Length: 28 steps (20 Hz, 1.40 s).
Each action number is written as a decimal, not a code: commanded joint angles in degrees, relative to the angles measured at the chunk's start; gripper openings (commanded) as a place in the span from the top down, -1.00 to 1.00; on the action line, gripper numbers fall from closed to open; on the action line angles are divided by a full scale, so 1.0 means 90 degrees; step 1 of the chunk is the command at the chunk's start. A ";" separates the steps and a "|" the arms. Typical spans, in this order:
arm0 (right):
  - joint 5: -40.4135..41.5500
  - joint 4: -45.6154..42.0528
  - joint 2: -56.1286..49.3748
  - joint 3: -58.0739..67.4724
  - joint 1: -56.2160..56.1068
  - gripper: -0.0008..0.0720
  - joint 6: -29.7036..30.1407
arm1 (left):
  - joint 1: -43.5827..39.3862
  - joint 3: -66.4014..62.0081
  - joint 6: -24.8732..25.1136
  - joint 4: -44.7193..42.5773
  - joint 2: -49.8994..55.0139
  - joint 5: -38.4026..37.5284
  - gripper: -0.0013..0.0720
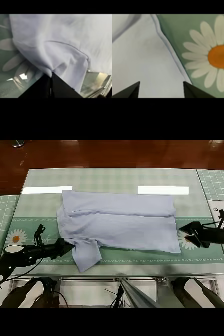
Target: Fold the shirts.
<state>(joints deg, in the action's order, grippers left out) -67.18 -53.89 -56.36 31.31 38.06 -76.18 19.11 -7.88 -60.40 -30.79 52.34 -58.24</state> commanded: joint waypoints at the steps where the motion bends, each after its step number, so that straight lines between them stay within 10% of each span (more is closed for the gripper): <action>1: -0.0714 -0.0945 0.0097 -0.0408 0.0270 -0.72 -0.0491 | -0.0075 0.0024 0.0036 0.0146 -0.0005 -0.0100 0.92; 10: -0.1110 -0.2001 -0.0231 -0.0471 -0.0010 -0.72 -0.0835 | -0.0075 0.0024 -0.0032 0.0141 -0.0002 -0.0119 0.92; 20: -0.0024 0.0379 -0.1268 -0.0469 -0.0010 -0.67 0.0367 | -0.0075 0.0024 -0.0155 0.0141 -0.0002 -0.0279 0.92; 23: -0.0104 0.0967 -0.1268 -0.0469 -0.0010 0.91 0.1163 | -0.0075 -0.0073 -0.0153 0.0136 -0.0002 -0.0347 0.92; 28: -0.0333 0.1144 -0.1268 -0.0041 -0.0010 0.91 0.1222 | -0.0070 -0.1530 -0.0374 0.0129 0.0017 -0.0996 0.92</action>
<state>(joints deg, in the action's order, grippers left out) -69.08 -46.85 -67.66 28.71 38.02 -67.00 18.46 -15.09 -62.59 -29.56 52.38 -64.16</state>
